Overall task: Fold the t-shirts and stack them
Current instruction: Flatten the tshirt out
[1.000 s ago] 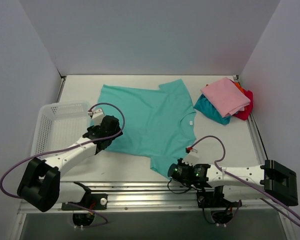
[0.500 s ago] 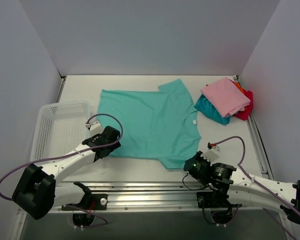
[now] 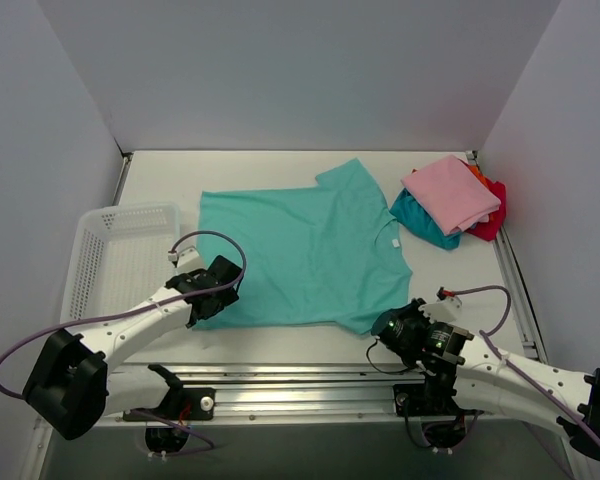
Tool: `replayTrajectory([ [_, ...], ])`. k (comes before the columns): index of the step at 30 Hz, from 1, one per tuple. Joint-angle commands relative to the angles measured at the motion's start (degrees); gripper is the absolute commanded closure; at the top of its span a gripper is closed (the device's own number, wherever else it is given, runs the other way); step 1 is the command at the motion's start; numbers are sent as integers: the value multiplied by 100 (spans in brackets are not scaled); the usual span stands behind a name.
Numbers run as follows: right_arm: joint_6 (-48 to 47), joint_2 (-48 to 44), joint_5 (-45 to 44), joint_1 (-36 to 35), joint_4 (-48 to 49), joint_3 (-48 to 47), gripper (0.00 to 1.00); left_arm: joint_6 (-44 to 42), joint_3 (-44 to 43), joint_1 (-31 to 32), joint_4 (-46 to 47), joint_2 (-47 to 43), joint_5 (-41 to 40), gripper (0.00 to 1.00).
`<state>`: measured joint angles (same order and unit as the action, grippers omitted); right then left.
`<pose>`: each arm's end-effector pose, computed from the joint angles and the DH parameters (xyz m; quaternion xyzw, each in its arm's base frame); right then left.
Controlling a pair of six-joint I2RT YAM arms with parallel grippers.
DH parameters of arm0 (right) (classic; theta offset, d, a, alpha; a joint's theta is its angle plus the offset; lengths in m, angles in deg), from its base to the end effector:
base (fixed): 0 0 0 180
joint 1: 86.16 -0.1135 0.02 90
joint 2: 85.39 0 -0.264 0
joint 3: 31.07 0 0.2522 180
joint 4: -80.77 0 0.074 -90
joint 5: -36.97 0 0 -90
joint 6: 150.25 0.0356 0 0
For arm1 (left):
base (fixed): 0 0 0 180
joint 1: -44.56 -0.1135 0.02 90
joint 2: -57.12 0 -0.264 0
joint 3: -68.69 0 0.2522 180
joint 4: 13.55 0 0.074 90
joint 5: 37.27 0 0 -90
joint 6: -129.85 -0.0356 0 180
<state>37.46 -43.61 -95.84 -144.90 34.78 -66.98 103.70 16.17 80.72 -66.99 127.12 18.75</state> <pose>0.0912 0.1036 0.1849 0.4059 0.7898 0.2274 0.3997 0.1765 -0.1044 0.1880 -0.2727 0.9041 0.0638 0.3226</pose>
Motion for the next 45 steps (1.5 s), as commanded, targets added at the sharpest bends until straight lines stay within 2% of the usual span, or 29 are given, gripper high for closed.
replayTrajectory([
  [1, 529, 58, -1009, 187, -442, -26, 100, 101, -570, 40, -829, -232, -267, 6],
  [8, -85, 155, -1379, 513, -284, -351, 100, -13, -1080, 31, -1060, 39, 259, 6],
  [13, -743, 102, -1345, 609, 356, -114, 100, 153, -906, 75, -823, 94, 1268, 5],
  [16, -1226, 129, -1116, 767, 805, -26, 100, 250, -239, 189, -516, -608, 1639, 2],
  [17, -1306, 137, -1081, 794, 910, 9, 100, 311, -54, 242, -523, -1141, 1622, 1],
  [19, -1447, 207, -906, 899, 1191, 97, 100, 741, 534, 426, -611, -1688, 1587, 0],
  [20, -1500, 251, -835, 934, 1393, 132, 100, 882, 745, 514, -646, -2248, 1648, 0],
  [21, -1535, 374, -713, 1013, 1490, 202, 100, 1327, 1139, 715, -751, -2488, 1675, 5],
  [23, -1588, 515, -589, 1092, 1658, 246, 100, 1637, 1388, 944, -1084, -3050, 1719, 8],
  [26, -1632, 814, -387, 1181, 2070, 308, 100, 2191, 1319, 1568, -1673, -3299, 1379, 9],
  [27, -1641, 962, -352, 1189, 2141, 317, 100, 2541, 1232, 1726, -1909, -3247, 1228, 9],
  [28, -1659, 1033, -316, 1189, 2185, 317, 100, 2649, 1022, 1936, -2312, -3151, 1122, 9],
  [30, -1676, 1174, -298, 1216, 2203, 247, 100, 2711, 801, 2000, -2517, -2686, 1095, 9],
  [35, -1852, 1113, -316, 1321, 2404, 246, 100, 2676, 686, 2035, -2132, -1754, 929, 8],
  [41, -2256, 1034, -123, 1585, 2607, 282, 100, 2807, 510, 2026, -2052, -1480, 225, 8],
  [45, -2397, 1156, 105, 1743, 2879, 404, 100, 2790, 658, 2026, -1781, -1743, -65, 9],
])
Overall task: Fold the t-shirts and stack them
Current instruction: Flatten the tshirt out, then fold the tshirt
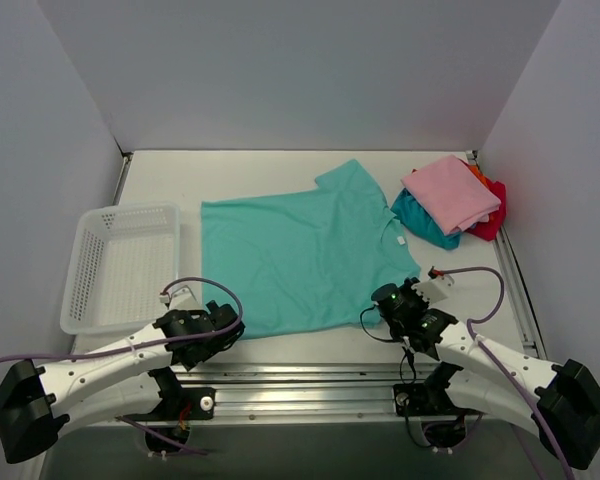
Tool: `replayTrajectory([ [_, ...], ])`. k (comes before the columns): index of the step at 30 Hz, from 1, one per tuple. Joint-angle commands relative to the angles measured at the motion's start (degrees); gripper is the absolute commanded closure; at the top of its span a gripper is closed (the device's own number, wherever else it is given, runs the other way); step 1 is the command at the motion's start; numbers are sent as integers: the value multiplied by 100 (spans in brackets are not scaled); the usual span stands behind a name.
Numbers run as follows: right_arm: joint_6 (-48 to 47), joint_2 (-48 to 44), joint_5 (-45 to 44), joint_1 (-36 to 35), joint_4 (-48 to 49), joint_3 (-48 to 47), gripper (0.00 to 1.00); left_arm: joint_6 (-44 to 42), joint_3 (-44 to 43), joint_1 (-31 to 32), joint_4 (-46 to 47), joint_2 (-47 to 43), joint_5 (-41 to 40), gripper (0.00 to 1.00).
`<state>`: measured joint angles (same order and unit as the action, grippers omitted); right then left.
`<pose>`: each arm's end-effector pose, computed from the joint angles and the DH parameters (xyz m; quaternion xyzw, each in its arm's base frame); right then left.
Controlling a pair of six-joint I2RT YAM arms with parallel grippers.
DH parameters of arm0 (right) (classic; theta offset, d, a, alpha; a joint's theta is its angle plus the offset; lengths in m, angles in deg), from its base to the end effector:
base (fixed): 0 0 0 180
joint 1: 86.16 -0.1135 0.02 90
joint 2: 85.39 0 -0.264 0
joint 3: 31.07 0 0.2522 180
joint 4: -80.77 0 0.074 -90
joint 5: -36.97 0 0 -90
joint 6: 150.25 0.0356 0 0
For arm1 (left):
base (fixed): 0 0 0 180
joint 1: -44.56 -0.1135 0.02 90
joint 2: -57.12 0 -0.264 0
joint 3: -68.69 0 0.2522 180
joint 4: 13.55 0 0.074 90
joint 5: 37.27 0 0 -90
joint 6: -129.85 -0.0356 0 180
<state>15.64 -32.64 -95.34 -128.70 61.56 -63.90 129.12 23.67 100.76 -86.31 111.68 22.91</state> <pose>0.1452 0.1008 0.1744 0.3901 0.7623 0.1773 0.4850 0.0869 -0.0979 0.1828 -0.2910 0.9194 0.0142 0.2644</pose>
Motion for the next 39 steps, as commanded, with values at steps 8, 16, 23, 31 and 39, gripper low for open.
replayTrajectory([
  [8, -330, 95, 205, 290, 361, 114, 100, 99, -248, -145, 240, 483, -595, 10],
  [16, -479, -2, 354, 431, 422, 140, 100, -235, -486, -338, 723, 1047, -454, 6],
  [23, -594, -98, 477, 545, 414, 176, 100, -332, -37, -514, 1804, 1530, 99, 9],
  [31, -629, -195, 478, 633, 343, 202, 100, -297, 129, -505, 1971, 1601, 161, 15],
  [39, -568, -195, 469, 642, 291, 193, 100, -332, 129, -505, 2007, 1601, 135, 60],
])
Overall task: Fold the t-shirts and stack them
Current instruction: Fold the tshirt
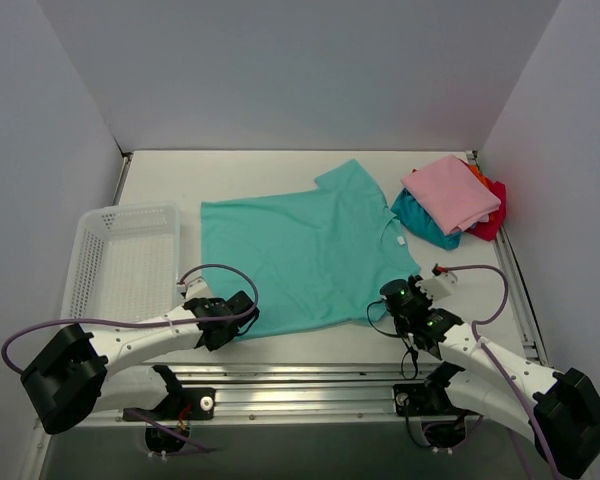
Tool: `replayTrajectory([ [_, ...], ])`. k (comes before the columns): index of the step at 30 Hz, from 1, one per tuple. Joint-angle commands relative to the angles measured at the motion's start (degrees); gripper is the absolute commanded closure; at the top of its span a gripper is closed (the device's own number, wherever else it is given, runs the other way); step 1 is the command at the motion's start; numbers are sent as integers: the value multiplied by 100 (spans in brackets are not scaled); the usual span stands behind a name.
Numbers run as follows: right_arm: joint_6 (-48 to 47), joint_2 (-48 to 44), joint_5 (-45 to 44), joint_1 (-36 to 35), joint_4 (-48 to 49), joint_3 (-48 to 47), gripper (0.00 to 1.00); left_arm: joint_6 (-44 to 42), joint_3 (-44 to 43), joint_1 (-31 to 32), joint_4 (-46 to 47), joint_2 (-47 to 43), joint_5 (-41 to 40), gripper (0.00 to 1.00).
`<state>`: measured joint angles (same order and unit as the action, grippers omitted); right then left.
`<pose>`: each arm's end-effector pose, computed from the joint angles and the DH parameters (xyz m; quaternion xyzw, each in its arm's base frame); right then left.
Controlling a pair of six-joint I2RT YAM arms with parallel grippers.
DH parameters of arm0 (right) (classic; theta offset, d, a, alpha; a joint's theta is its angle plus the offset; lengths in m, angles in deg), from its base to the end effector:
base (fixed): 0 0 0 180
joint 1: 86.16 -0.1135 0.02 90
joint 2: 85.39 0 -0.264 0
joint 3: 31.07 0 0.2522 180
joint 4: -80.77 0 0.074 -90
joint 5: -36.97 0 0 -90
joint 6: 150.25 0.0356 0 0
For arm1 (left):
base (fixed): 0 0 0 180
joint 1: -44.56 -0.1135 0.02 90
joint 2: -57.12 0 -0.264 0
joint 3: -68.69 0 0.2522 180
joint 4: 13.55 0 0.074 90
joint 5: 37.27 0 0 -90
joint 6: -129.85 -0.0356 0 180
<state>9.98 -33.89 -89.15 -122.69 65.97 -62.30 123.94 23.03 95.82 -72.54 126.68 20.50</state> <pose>0.1542 0.0881 0.1737 0.3814 0.7659 0.1878 0.4823 0.1220 -0.1217 0.1554 -0.2875 0.9149 0.0501 0.2789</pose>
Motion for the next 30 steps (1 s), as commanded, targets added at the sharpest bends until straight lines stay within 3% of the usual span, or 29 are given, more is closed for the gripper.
replayTrajectory([
  [1, 7, -62, -159, 41, -177, 34, 100, 186, 193, -11, 638, 93, 375, 66],
  [2, 16, -70, -159, 41, -195, 25, 100, 169, 202, -11, 630, 84, 366, 76],
  [5, 78, -97, -167, 32, -300, 16, 100, 116, 211, -11, 612, 23, 331, 88],
  [6, 95, -106, -167, 41, -370, 7, 100, 116, 211, -11, 603, -21, 323, 97],
  [19, 113, -475, -238, 41, -1091, -519, 100, -516, -70, -55, 630, -636, 182, 98],
  [30, -467, 263, -361, 41, -819, -1556, 100, -1563, -132, -1057, 1711, -900, 823, 98],
])
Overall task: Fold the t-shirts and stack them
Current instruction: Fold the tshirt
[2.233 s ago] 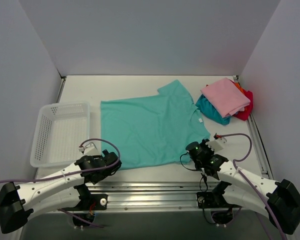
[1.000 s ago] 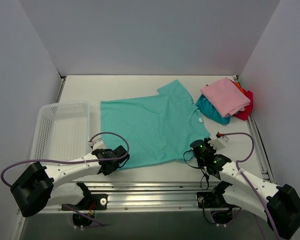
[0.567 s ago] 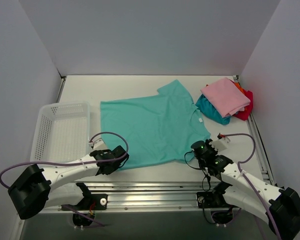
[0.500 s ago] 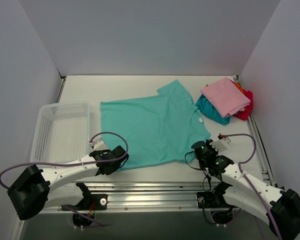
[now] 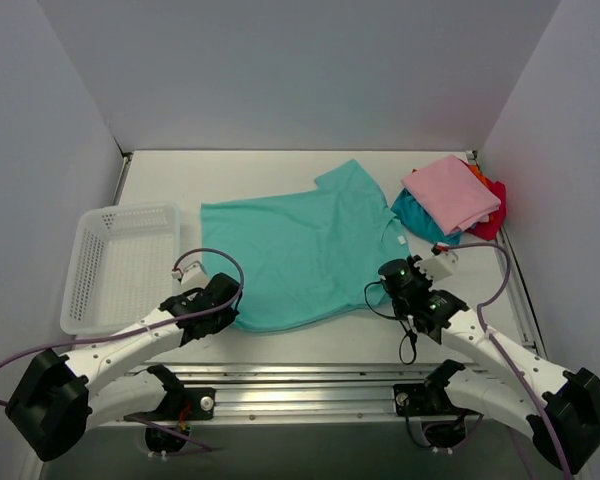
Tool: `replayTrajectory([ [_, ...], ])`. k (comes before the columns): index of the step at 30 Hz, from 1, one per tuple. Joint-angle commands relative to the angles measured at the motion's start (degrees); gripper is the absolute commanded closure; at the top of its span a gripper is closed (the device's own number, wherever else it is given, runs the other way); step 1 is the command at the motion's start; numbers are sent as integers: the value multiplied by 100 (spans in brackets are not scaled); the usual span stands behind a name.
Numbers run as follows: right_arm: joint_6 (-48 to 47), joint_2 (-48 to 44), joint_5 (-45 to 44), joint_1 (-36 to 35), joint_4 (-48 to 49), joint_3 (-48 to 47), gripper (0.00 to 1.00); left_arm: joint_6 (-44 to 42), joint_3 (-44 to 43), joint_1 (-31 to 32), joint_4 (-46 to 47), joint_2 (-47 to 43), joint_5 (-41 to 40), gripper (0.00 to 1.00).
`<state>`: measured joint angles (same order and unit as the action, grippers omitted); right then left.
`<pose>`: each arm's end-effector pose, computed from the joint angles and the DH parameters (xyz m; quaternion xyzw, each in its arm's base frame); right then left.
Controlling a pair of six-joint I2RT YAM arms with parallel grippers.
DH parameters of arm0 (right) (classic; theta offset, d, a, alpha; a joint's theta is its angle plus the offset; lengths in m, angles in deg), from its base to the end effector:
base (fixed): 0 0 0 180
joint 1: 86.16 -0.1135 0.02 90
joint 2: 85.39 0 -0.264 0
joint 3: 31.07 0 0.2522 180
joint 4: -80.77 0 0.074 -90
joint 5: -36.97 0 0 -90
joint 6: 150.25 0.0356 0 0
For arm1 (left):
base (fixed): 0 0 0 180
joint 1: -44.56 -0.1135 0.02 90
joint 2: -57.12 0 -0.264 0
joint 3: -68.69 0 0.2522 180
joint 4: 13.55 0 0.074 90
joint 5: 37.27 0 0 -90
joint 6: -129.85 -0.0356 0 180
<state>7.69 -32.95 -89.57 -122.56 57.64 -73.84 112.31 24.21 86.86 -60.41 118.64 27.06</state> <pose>0.1687 0.0980 0.2248 0.3710 0.7616 0.1902 0.4962 0.1449 -0.1110 0.1764 -0.2955 0.9041 -0.0688 0.3010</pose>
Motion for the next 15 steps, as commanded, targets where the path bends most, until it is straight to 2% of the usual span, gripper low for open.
replayTrajectory([
  [1, -307, 326, -337, 28, 22, -499, 100, -513, -276, -205, 637, -105, 194, 98],
  [8, -571, 1012, -591, 37, 49, -1273, 100, -786, -443, -679, 1156, -228, 343, 98],
  [15, -878, 1786, -741, 168, 189, -1984, 100, -980, -523, -1312, 1815, 26, 738, 98],
])
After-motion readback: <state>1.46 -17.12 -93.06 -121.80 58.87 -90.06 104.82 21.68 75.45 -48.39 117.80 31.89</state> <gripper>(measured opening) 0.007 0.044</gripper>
